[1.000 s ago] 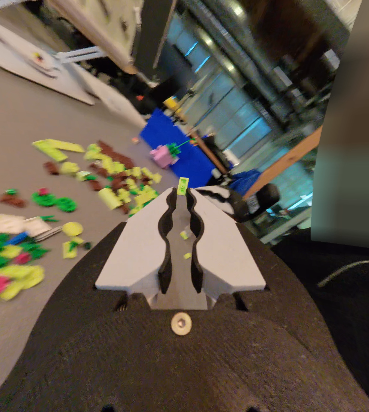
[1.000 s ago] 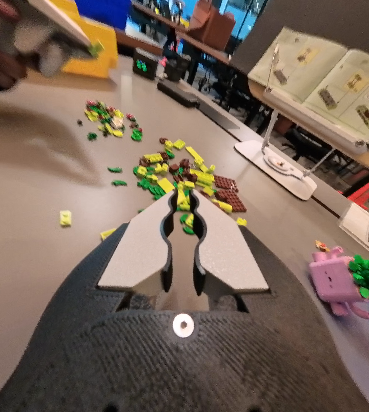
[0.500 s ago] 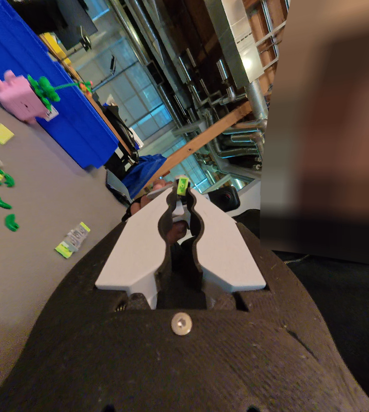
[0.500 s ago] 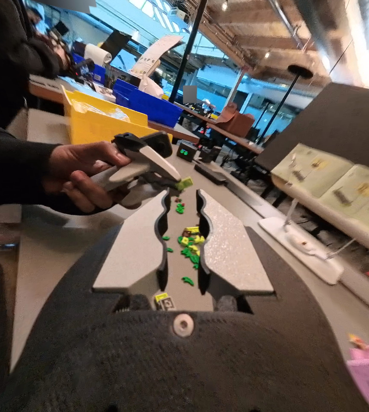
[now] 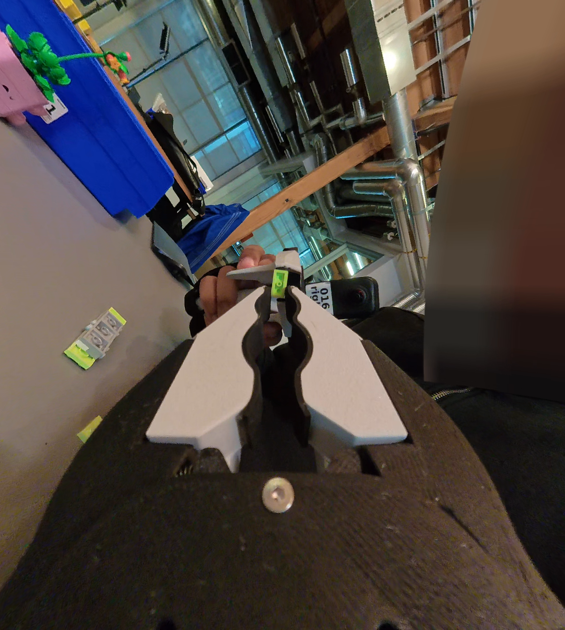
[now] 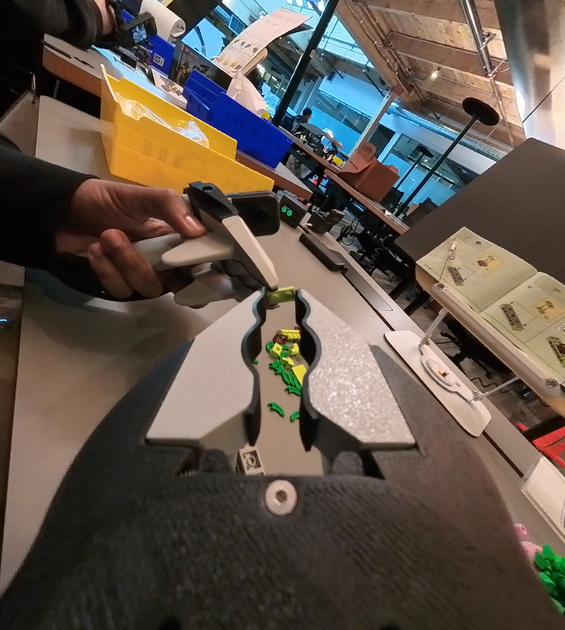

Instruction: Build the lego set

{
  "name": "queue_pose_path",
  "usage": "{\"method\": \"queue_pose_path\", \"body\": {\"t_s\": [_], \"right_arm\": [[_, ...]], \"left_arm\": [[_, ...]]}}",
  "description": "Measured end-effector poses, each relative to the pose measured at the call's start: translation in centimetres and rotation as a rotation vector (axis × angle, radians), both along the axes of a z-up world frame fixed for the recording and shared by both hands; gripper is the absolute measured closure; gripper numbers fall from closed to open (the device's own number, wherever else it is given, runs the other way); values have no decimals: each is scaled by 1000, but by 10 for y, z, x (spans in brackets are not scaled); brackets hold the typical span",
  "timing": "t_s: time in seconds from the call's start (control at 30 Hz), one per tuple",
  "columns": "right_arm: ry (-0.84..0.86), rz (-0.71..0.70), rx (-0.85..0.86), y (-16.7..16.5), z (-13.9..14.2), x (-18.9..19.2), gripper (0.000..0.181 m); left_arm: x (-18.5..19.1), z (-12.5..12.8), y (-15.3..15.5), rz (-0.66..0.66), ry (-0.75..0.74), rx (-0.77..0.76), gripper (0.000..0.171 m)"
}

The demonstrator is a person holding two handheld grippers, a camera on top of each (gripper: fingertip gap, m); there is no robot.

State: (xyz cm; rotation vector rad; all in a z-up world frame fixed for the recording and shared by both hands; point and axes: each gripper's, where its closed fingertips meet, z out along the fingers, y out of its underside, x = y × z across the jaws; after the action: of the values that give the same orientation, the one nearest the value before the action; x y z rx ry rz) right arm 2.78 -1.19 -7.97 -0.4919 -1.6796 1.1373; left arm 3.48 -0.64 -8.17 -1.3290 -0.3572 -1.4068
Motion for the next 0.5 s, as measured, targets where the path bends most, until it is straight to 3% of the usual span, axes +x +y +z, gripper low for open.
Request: {"method": "queue_pose_path", "body": {"t_s": [0.13,0.2,0.27,0.37,0.5], "right_arm": [[-29,3,28,1,-6,0,167],[-45,-1,29,3,-7,-1,168],[-113,11,19,5,-14,-1,167],[-361,90,28,0,-48,8,168],[-704,141,178,5,-106,33,167]], "left_arm": [[0,-5,1,-1,15,-26,166],[-6,-10,2,31,48,-55,148],[-16,-12,1,90,102,-81,141],[-26,-28,-4,177,288,-172,141],[-22,-68,-9,200,582,-356,142]]}}
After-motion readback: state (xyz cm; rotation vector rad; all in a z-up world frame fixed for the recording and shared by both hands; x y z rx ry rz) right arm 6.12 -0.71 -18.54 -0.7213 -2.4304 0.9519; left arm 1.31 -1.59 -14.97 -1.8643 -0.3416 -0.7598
